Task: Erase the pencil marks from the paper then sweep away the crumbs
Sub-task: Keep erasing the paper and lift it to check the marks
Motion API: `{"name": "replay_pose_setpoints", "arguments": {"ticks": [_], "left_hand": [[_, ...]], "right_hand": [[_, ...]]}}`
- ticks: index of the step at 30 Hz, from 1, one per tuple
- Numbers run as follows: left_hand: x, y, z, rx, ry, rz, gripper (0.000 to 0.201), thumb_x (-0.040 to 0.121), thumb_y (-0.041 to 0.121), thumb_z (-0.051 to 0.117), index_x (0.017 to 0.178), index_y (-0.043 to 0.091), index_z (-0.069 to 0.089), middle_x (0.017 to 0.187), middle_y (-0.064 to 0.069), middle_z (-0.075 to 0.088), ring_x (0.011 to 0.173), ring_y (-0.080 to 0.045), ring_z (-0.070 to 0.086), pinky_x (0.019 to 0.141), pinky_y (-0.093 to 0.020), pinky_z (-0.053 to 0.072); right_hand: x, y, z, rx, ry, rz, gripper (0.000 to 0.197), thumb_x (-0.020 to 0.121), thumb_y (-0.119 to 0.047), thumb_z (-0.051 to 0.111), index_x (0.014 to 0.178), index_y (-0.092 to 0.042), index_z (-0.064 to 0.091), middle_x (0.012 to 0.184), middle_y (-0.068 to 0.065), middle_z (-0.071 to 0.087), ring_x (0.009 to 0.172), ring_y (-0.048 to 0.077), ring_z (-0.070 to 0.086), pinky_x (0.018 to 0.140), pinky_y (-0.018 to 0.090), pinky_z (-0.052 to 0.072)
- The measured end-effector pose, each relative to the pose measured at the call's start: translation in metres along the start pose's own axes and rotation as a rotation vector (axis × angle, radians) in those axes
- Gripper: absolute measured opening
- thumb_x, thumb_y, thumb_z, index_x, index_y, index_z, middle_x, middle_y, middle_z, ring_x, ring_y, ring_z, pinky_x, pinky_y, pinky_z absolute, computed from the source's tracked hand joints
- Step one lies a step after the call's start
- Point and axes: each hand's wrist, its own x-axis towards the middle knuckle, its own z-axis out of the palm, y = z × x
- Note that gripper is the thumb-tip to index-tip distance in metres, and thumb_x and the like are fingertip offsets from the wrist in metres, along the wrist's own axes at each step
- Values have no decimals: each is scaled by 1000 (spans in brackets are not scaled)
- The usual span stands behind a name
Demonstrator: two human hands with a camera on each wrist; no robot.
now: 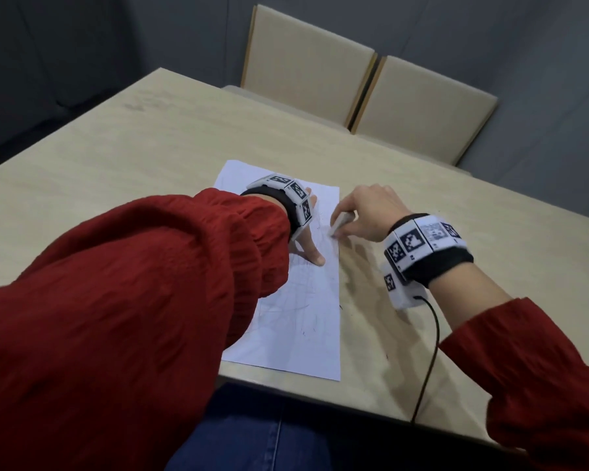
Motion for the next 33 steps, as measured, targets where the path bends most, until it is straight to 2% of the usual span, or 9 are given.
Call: {"name": "replay_pose_setpoints", "arguments": {"ticks": [3,8,12,15,17,21,24,28,33], "left_hand": [[-1,0,0,-13,20,-4,156,18,94,54,148,13,21,151,-10,25,132,-31,34,107,-48,36],[-5,-2,10,-79,5,-3,138,59,77,70,153,19,-14,161,-7,-16,149,-28,-8,119,-46,4],[-1,1,5,-29,3,-16,153,35,92,62,154,15,5,159,-11,11,145,-31,15,117,-46,20],[0,1,0,-13,38,-6,154,12,94,50,142,13,32,134,-7,41,123,-29,43,103,-44,41],[1,0,1,-21,53,-4,150,22,94,57,145,13,28,141,-10,37,129,-31,39,106,-45,38],[0,-2,10,-28,22,-6,140,56,83,65,154,15,-9,162,-10,-9,149,-29,0,118,-46,10],[2,-2,7,-1,27,0,142,51,87,64,154,12,3,160,-12,7,145,-31,16,115,-45,21],[4,0,2,3,35,17,140,33,92,63,142,9,28,135,-11,36,121,-30,41,100,-43,41],[-1,0,6,-32,12,-10,144,49,86,66,154,12,2,159,-13,7,145,-32,13,116,-47,19]], "right_hand": [[3,-1,-6,37,-65,0,18,74,-41,76,91,-38,72,80,-12,62,83,12,50,80,28,29],[24,-15,2,169,66,86,13,75,-34,76,88,-32,73,78,-11,65,89,16,61,79,28,39],[-1,-12,4,103,-5,-4,12,77,-34,73,88,-34,74,77,-13,67,82,14,57,81,27,35],[-19,-11,2,76,-78,-76,11,77,-37,72,88,-36,73,67,-18,59,74,10,50,81,29,33],[-15,-11,0,99,-69,-82,13,75,-40,74,88,-37,72,64,-21,56,70,7,48,80,29,33],[6,-15,3,177,86,33,12,76,-34,75,88,-31,74,67,-20,59,77,9,53,85,31,41],[-1,-13,7,178,58,25,11,75,-35,77,85,-31,74,70,-19,64,80,9,57,85,29,41],[-25,-8,6,114,-55,-62,11,76,-39,75,86,-34,72,68,-20,60,70,9,49,78,28,32],[1,-10,0,165,69,28,10,76,-38,75,86,-35,72,66,-21,57,73,9,51,84,32,38]]}}
